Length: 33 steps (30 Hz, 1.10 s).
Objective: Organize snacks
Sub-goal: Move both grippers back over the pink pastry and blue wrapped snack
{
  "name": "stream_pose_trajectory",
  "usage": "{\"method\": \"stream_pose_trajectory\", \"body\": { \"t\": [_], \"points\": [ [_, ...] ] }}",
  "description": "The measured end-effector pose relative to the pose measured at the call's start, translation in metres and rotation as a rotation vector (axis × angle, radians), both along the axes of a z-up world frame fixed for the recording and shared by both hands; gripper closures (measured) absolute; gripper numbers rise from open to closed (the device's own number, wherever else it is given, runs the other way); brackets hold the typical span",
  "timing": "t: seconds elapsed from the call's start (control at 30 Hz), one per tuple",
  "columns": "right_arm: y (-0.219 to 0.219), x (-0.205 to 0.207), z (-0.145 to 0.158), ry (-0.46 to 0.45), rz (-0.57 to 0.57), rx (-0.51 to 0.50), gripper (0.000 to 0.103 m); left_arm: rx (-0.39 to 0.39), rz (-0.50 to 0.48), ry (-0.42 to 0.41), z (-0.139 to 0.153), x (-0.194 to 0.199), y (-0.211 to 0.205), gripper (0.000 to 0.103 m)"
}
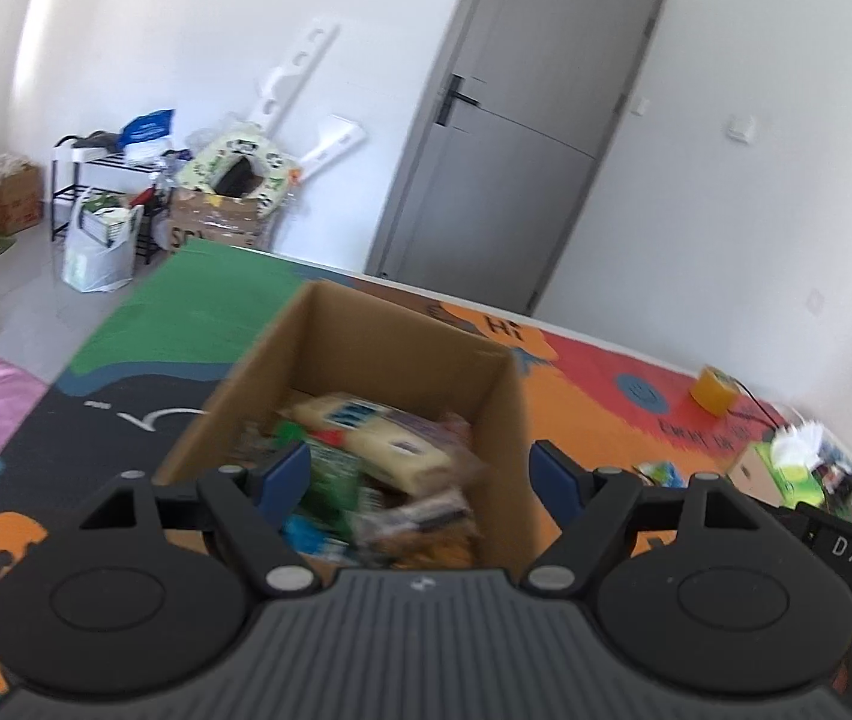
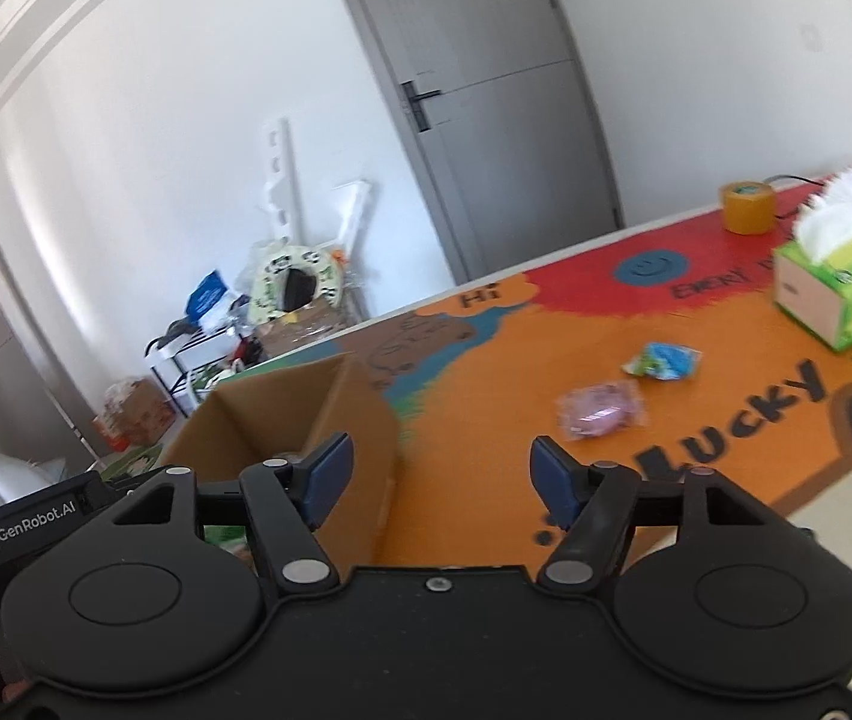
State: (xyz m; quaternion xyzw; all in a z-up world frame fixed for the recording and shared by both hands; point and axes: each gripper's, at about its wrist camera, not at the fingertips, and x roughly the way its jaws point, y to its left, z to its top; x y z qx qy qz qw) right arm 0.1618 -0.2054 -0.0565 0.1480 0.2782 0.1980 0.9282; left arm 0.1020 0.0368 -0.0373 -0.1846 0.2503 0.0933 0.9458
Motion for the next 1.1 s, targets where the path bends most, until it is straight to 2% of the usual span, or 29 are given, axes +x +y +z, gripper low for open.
{"method": "stream_pose_trajectory", "body": {
  "t": [0.1, 0.5, 1.1],
  "points": [
    [-0.015, 0.001, -0.004, 0.012, -0.020, 0.005, 0.037, 0.012, -0.024, 0.011, -0.001, 0.007, -0.018, 0.024],
    [-0.071, 0.011, -0.009, 0.025, -0.089, 0.025, 0.019, 0.064, -0.097, 0.042, 0.005, 0.031, -0.073, 0.020],
    [-0.118, 0.061, -0.006, 0.069, -0.148, 0.057, 0.016, 0.056, -0.157, 0.070, 0.019, 0.094, -0.116, 0.019]
  ]
}}
